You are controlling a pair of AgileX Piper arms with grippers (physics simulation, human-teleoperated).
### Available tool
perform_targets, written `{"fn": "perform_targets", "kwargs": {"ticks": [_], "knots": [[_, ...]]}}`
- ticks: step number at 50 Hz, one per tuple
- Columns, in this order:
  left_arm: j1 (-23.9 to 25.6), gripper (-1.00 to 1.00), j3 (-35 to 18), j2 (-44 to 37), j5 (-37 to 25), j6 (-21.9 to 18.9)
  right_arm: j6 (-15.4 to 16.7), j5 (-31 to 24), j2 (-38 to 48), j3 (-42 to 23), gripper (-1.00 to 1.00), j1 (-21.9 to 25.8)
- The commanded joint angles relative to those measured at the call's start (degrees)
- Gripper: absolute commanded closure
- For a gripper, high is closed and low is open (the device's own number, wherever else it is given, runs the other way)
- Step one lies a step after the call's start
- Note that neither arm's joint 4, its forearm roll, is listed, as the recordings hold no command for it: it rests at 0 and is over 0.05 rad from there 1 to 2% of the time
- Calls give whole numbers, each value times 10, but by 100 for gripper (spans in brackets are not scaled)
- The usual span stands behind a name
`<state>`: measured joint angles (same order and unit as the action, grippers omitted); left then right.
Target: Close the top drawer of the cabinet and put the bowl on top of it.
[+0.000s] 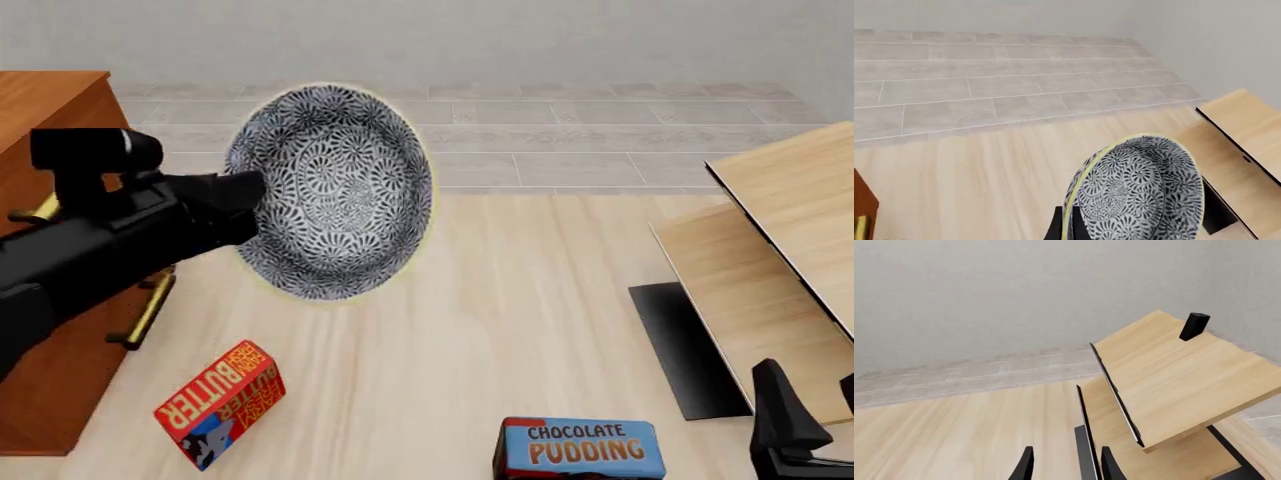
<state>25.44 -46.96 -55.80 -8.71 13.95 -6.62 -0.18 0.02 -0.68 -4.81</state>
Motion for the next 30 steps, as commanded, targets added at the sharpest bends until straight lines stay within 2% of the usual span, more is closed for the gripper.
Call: {"fn": "perform_targets", "kwargs": {"ticks": [1, 5, 10, 11, 14, 18, 23, 25, 30], "knots": [[-69, 100, -92, -57, -66, -13, 1, -1, 0, -1, -100, 0], [-107, 100, -134, -69, -113, -10, 3, -1, 0, 0, -100, 0], [-157, 100, -185, -93, -179, -30, 5, -1, 0, 0, -100, 0], [-157, 100, -185, -93, -179, -30, 5, -1, 0, 0, -100, 0], [-196, 100, -225, -118, -239, -16, 6, -1, 0, 0, -100, -1], [-217, 100, -258, -121, -269, -25, 6, -3, 0, -1, -100, -1], [-236, 100, -308, -150, -326, 3, 6, -2, 0, 1, -100, -1], [-245, 100, -317, -151, -332, 2, 7, -2, 0, 1, -100, -1], [-265, 100, -392, -174, -394, 35, 8, -5, 0, -1, -100, 0]]}}
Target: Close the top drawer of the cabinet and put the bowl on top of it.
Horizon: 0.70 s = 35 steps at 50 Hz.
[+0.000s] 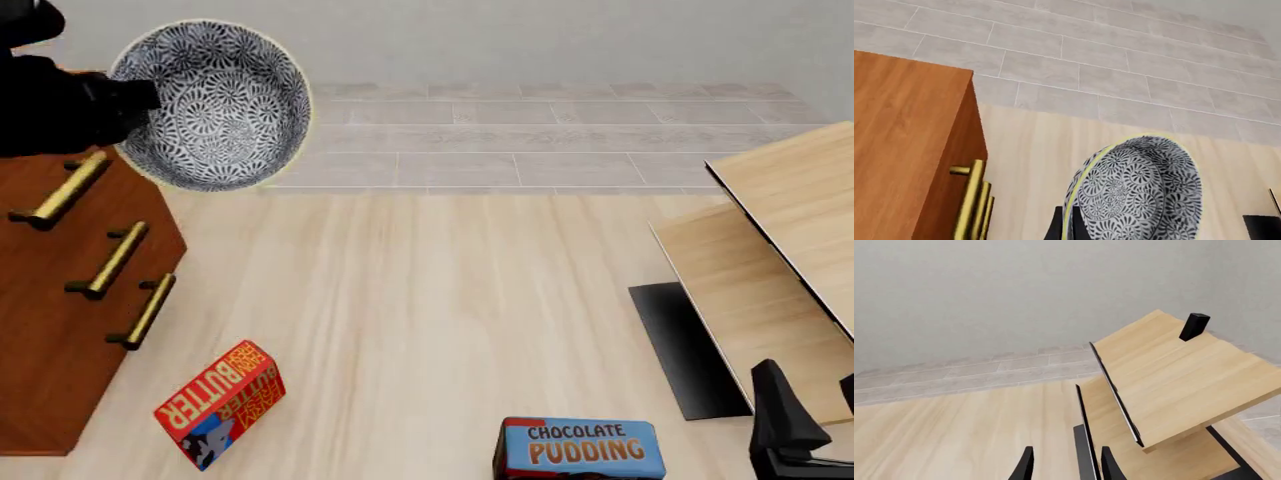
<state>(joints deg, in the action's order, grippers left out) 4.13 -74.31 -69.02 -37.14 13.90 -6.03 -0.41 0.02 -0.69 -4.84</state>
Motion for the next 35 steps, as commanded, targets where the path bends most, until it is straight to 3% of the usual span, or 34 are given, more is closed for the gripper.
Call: {"fn": "perform_targets", "kwargs": {"ticks": [1, 10, 19, 20, 26, 35], "knots": [[-52, 100, -129, -46, -118, 42, 2, -1, 0, 0, -100, 1], [-88, 100, -227, -71, -197, 96, 3, -2, 0, 0, -100, 0], [-86, 100, -285, -85, -248, 171, 2, -1, 0, 1, -100, 0], [-110, 100, -298, -87, -260, 172, 2, 0, 0, 2, -100, 0], [-92, 100, -342, -93, -296, 248, 0, 1, 0, 3, -100, -2], [-108, 100, -377, -94, -327, 304, 1, -2, 0, 1, -100, -1]]}}
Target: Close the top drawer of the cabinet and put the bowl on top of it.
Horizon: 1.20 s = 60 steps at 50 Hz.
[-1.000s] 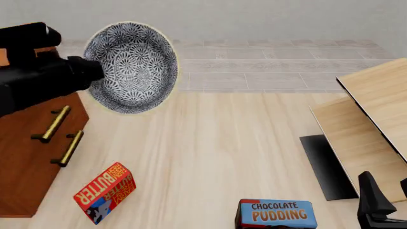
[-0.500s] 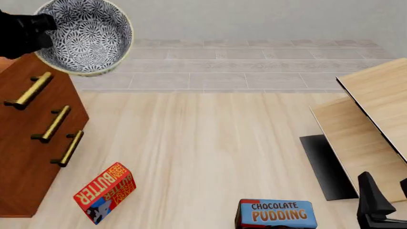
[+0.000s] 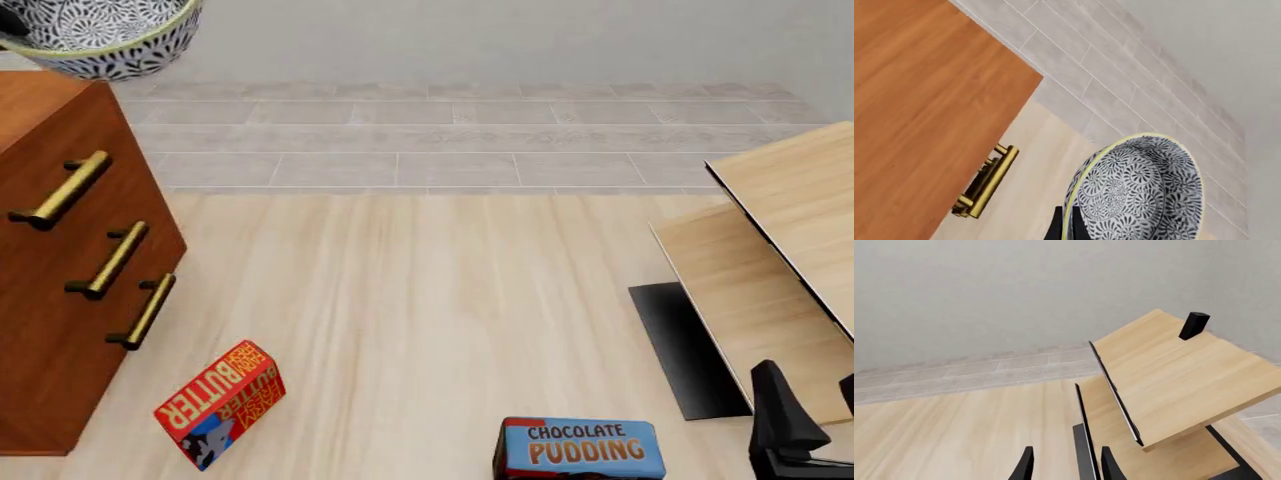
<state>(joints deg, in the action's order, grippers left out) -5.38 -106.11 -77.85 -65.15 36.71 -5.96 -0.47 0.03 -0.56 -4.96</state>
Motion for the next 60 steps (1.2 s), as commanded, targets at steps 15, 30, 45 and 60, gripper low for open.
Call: {"fn": "perform_targets", "kwargs": {"ticks": [15, 30, 45, 60], "knots": [[-114, 100, -33, 8, -47, 138, 4, -3, 0, 1, -100, 1], [-235, 100, -12, -4, -48, 144, 5, -7, 0, -2, -100, 0], [-287, 100, -12, -26, -48, 149, 3, -4, 0, 0, -100, -1], [-297, 100, 7, -38, -48, 172, 5, -5, 0, -1, -100, -2]]}}
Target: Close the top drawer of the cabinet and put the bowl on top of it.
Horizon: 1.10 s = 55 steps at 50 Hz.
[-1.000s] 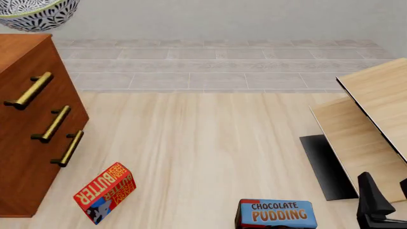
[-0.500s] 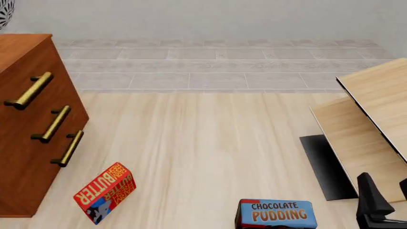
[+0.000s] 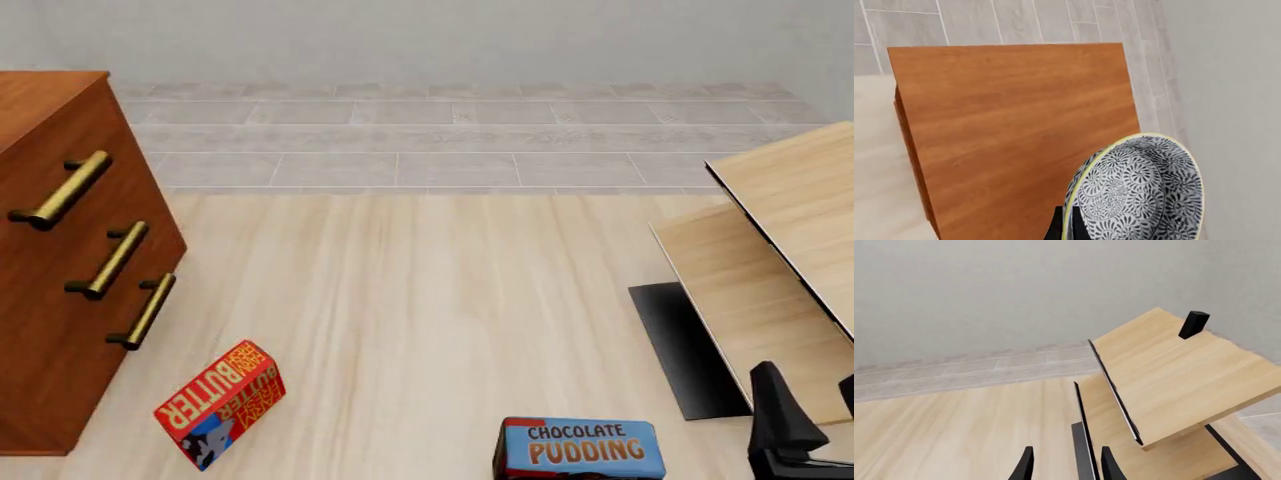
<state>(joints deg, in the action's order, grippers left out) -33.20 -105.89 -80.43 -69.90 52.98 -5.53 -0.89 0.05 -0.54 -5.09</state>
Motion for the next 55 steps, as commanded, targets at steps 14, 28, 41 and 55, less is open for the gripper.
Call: {"fn": "perform_targets", "kwargs": {"ticks": [14, 28, 41, 55], "knots": [[-41, 100, -1, -36, 0, 1, 2, 1, 0, 1, -100, -1], [-51, 100, -2, -58, 0, -5, 1, 0, 0, -1, -100, -2], [-57, 100, 6, -64, 0, -5, 1, -1, 0, -1, -100, -2], [-67, 100, 7, -59, 0, -12, 0, 0, 0, -1, -100, -2]]}}
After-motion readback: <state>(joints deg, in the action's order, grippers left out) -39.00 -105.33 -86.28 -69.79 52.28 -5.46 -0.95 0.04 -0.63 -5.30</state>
